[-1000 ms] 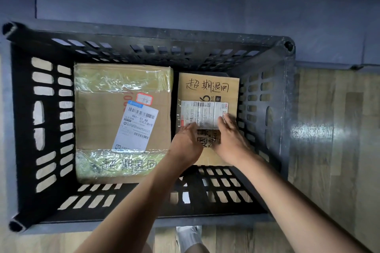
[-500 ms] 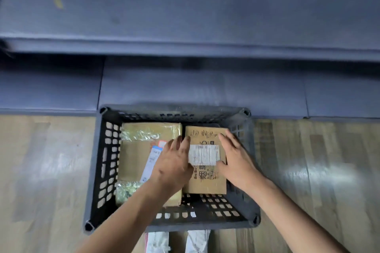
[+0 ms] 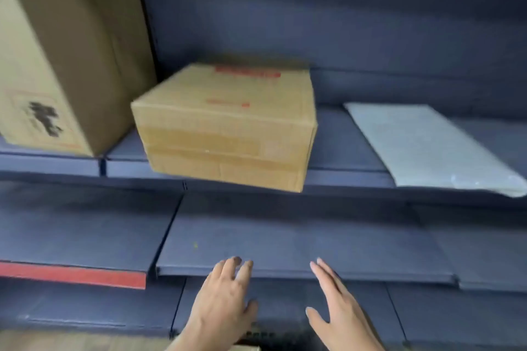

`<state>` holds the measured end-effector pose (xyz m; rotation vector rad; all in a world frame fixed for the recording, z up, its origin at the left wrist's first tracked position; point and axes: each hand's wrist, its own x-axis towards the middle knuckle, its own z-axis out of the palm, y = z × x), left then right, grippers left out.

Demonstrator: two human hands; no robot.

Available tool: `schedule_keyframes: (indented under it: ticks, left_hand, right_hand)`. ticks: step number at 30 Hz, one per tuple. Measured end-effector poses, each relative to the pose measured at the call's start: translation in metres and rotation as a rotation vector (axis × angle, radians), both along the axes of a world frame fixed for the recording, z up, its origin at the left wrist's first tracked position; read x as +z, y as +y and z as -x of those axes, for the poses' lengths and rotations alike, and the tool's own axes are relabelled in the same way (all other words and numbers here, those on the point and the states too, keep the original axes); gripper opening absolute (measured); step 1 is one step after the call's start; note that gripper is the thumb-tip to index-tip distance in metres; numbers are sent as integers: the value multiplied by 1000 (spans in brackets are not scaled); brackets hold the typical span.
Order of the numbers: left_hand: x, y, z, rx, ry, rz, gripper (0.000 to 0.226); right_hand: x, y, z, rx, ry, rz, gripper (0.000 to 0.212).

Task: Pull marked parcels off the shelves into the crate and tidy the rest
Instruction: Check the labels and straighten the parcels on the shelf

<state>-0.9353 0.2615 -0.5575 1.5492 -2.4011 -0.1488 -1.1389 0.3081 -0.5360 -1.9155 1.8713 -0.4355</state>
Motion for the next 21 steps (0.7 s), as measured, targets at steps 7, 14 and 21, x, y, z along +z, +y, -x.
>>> schedule_keyframes:
  ticks: [7, 14, 21]
  left_hand:
    - [140, 20, -17, 39, -27, 120, 49]
    - [290, 49, -57, 151, -58, 413, 54]
    - [406, 66, -86, 264, 45, 599, 57]
  right_hand:
    - [139, 7, -26, 158, -11, 232, 68]
    - [286, 15, -42, 335, 62, 506, 66]
    - [386, 16, -56, 367, 44, 776, 63]
